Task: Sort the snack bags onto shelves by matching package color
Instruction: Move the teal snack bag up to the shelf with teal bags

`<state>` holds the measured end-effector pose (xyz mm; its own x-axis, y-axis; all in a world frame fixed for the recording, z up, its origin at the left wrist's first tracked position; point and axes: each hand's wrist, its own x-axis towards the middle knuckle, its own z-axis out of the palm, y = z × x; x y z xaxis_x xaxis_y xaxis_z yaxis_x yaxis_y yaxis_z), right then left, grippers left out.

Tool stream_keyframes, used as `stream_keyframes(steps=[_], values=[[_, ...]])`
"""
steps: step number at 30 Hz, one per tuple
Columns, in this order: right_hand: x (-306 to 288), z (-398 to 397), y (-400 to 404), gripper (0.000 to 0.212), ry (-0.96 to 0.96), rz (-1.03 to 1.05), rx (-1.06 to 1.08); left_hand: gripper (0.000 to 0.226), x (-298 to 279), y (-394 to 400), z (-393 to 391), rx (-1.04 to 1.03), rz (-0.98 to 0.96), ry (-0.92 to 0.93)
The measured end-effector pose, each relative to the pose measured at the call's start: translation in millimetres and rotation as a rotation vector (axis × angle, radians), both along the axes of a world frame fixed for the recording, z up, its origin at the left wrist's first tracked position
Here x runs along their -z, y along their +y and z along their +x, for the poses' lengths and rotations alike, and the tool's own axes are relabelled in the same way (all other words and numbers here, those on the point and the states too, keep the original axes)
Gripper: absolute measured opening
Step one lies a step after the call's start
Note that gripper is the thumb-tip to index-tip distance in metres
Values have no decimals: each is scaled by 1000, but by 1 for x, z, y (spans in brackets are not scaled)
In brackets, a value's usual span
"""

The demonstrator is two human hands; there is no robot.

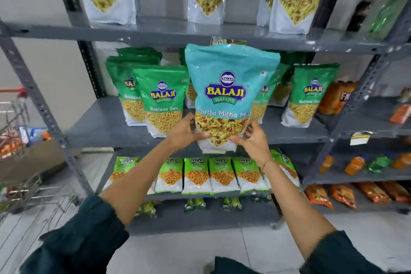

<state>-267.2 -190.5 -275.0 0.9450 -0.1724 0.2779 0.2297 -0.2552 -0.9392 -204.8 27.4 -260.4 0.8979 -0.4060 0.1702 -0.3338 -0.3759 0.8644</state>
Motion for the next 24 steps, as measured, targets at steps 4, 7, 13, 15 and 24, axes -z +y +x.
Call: stream_keyframes(steps=[4,7,13,15,24], values=[[-44,5,4,55,-69,-63,-19,54,-45,12,-9,-17,2,-109],[-83,10,9,44,-133,-53,-46,52,-81,20,-5,-39,-27,-164],[-158,33,16,35,-243,-54,-100,57,-160,33,16,-89,-60,-277],[-182,47,18,37,-269,-83,-101,52,-184,36,25,-111,-42,-327],[-268,128,15,49,-334,-212,-68,42,-264,29,100,-190,-3,-453]])
